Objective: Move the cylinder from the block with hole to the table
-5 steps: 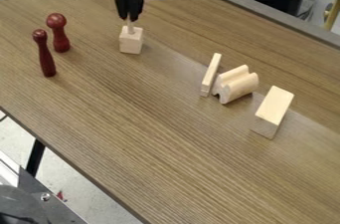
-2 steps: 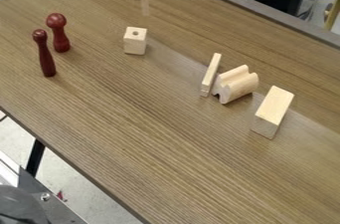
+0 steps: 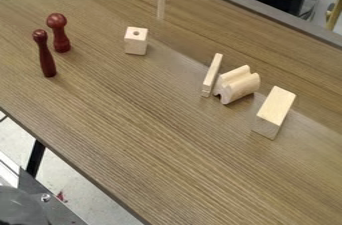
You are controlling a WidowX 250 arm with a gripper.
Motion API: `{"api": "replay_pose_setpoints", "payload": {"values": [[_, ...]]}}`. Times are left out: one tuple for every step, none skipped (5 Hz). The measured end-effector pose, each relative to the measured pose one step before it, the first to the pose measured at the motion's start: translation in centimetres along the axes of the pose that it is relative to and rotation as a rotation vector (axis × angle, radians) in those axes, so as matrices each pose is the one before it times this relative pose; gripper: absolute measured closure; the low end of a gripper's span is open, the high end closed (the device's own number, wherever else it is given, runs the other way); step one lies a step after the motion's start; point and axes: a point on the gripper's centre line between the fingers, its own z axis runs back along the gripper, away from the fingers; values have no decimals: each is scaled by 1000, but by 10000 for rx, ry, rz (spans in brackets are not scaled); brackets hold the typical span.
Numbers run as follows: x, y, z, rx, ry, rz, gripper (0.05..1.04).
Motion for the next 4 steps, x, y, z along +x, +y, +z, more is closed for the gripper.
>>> {"api": "replay_pose_setpoints", "payload": {"values": [[-134, -326, -2180, 573, 2538, 115, 991], [545, -45, -1056, 323, 1798, 232, 991], [321, -255, -874, -144, 1300, 37, 991], [125, -305, -396, -611, 347, -162, 991]]}}
